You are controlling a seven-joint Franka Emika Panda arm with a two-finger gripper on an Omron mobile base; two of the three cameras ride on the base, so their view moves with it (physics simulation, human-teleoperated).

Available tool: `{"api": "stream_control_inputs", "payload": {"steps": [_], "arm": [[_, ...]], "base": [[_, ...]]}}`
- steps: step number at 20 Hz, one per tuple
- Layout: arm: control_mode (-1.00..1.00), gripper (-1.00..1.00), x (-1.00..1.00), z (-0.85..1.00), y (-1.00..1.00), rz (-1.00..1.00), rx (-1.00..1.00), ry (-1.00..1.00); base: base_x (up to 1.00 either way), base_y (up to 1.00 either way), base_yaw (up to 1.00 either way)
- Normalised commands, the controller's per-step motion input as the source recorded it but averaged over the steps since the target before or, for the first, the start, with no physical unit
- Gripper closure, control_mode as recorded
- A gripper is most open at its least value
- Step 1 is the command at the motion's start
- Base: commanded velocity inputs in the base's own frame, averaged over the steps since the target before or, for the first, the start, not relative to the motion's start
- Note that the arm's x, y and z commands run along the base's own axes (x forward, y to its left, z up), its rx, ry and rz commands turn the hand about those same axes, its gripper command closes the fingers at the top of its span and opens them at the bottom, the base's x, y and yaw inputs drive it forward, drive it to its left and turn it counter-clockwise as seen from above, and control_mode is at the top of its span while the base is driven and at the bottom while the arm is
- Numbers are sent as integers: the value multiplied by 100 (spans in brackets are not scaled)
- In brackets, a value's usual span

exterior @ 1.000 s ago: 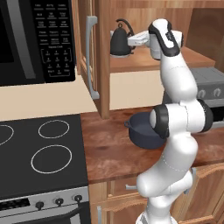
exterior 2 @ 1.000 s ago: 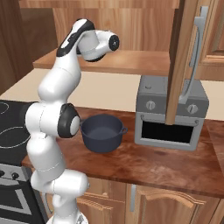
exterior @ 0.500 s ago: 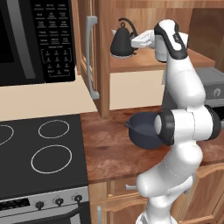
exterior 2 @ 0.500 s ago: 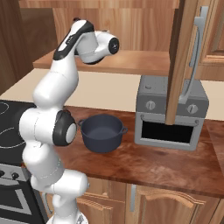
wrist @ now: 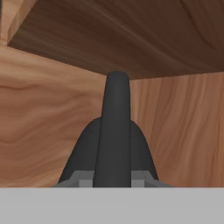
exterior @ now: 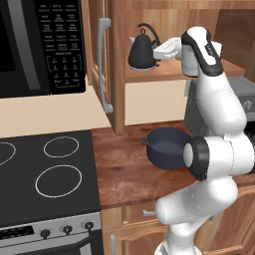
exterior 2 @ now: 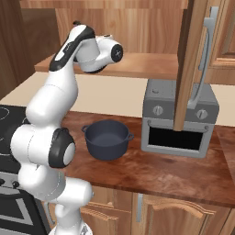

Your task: Pick the kettle from the cabinet and place it on a stove burner. Then pick the pot from the counter and place it on another stove burner. Finally, turn both burners on.

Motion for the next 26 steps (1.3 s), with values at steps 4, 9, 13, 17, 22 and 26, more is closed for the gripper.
{"api": "stream_control_inputs", "payload": {"steps": [4, 9, 13, 17, 22, 26], "arm": [[-100, 100, -49, 0, 0, -1, 0, 0], [-100, 100, -55, 0, 0, -2, 0, 0], [-100, 100, -54, 0, 0, -3, 0, 0], [-100, 100, -54, 0, 0, -3, 0, 0], [-100, 100, -58, 0, 0, -4, 0, 0], [-100, 100, -57, 0, 0, -3, 0, 0]], "base": [[0, 0, 0], [0, 0, 0], [0, 0, 0], [0, 0, 0], [0, 0, 0], [0, 0, 0]]}}
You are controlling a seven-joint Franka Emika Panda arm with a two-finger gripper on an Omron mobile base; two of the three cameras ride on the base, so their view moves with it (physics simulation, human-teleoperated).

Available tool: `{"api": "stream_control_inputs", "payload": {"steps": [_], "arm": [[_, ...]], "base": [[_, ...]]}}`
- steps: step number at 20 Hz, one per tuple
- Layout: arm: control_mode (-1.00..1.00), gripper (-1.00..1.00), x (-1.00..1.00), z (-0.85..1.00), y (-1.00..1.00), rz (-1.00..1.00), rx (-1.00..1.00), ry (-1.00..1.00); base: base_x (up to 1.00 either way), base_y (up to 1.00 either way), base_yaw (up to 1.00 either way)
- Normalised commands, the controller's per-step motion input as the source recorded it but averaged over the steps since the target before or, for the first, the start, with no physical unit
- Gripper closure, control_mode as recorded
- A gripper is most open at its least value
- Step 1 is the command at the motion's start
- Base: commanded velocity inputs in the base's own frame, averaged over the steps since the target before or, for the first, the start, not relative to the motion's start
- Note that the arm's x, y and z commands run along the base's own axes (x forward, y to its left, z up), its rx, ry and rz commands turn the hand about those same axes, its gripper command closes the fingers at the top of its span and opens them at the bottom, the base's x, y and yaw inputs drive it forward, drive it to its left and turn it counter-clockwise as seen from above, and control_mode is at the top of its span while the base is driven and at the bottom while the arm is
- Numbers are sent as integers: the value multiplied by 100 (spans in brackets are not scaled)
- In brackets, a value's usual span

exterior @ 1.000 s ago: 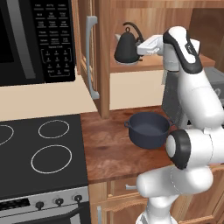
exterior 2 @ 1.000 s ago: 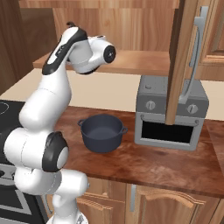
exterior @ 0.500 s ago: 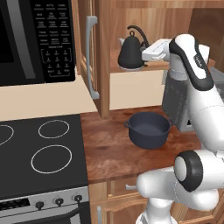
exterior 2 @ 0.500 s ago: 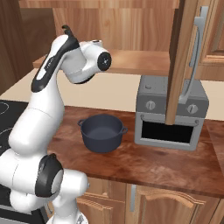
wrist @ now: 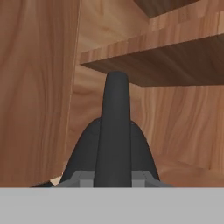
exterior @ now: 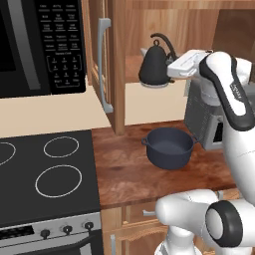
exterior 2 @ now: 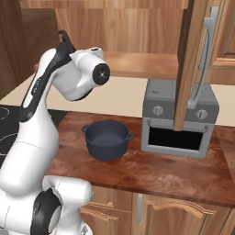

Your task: Pick the kettle from the cabinet and place it on a stove burner. Then pick the pot from the counter and place it on another stove burner. Finally, turn both burners on.

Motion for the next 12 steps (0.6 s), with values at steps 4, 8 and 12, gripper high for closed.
{"api": "stream_control_inputs", "payload": {"steps": [4, 8, 12], "arm": [[-100, 100, -51, 0, 0, -2, 0, 0], [-100, 100, -48, -5, 0, -3, 0, 0], [-100, 100, -42, -16, 0, -1, 0, 1]], "base": [[0, 0, 0], [0, 0, 0], [0, 0, 0]]}}
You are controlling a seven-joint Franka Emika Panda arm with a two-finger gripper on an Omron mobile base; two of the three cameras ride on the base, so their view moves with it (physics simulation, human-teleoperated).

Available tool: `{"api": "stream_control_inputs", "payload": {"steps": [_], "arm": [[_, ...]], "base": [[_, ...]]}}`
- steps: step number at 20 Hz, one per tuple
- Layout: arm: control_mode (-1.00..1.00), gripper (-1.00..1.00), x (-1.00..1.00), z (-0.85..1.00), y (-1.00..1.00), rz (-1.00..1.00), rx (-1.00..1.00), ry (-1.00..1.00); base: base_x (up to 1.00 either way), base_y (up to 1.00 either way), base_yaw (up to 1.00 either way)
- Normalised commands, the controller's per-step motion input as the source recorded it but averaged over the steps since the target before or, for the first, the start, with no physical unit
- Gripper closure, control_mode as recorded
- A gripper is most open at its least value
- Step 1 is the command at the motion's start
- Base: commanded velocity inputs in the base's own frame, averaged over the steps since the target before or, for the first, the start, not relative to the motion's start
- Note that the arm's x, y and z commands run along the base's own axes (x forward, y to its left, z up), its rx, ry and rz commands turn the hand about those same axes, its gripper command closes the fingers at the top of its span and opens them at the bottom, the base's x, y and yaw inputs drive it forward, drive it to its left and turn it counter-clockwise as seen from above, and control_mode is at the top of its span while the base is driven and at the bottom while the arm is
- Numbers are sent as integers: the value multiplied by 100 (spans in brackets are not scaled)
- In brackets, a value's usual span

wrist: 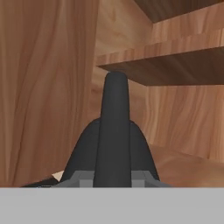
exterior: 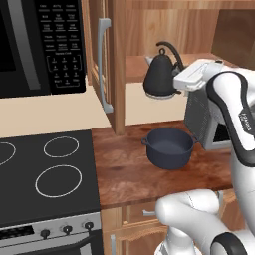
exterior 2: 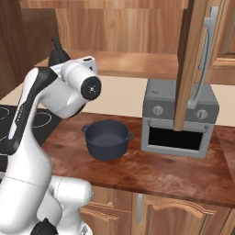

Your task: Pick the kettle from the cabinet and place it on a stove burner. Then pick the pot from the counter and place it on another stove burner. Finally, turn both burners on.

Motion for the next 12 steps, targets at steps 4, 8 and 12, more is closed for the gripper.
{"api": "stream_control_inputs", "payload": {"steps": [4, 8, 12], "arm": [[-100, 100, -36, -20, 0, 0, 0, 3], [-100, 100, -29, -21, 0, 0, 0, 4], [-100, 100, -36, -18, 0, 0, 0, 2]], "base": [[0, 0, 0], [0, 0, 0], [0, 0, 0]]}}
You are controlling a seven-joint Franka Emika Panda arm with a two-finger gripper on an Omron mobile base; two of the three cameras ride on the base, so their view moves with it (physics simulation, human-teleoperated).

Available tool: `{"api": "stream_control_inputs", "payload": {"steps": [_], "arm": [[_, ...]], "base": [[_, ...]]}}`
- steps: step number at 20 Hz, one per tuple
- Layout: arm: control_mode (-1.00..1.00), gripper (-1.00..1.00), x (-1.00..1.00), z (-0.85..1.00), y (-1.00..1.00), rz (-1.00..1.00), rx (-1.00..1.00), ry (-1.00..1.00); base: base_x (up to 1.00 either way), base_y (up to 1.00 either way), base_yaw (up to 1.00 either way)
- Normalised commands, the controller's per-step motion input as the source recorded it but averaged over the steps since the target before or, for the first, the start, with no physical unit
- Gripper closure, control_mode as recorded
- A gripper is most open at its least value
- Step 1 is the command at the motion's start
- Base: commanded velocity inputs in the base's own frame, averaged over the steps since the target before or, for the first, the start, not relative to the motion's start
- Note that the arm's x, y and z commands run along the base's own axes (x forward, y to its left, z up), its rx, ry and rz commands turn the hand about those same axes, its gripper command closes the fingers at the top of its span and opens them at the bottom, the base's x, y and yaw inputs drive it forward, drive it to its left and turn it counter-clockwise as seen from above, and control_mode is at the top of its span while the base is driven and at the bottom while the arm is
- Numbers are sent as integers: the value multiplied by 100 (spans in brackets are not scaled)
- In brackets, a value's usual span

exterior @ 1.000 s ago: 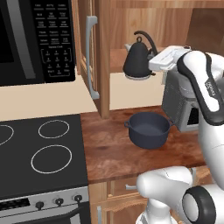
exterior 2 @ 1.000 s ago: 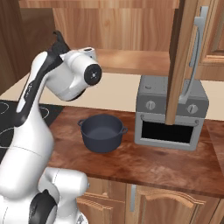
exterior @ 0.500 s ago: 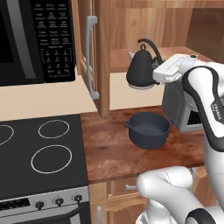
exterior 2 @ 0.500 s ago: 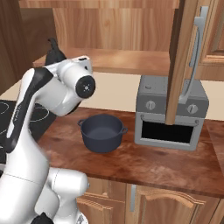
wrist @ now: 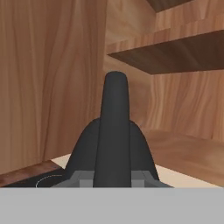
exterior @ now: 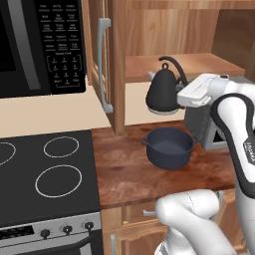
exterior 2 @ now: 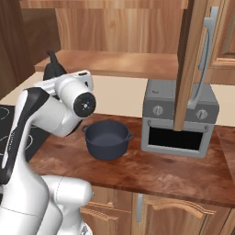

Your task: Pick the kettle from the cabinet and place it on a stove burner. Then pick the pot from the counter and place it on another stove burner. Finally, turn both burners on.

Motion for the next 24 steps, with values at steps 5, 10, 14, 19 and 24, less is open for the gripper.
{"api": "stream_control_inputs", "payload": {"steps": [5, 10, 14, 19, 24], "arm": [[-100, 100, -35, -19, 0, 0, 0, 2], [-100, 100, -34, -21, 0, 0, 0, 4], [-100, 100, -28, -22, 0, 0, 0, 6], [-100, 100, -16, -22, 0, 0, -1, 8], [-100, 100, -8, -11, 0, 0, -1, 3]], "base": [[0, 0, 0], [0, 0, 0], [0, 0, 0], [0, 0, 0], [0, 0, 0]]}}
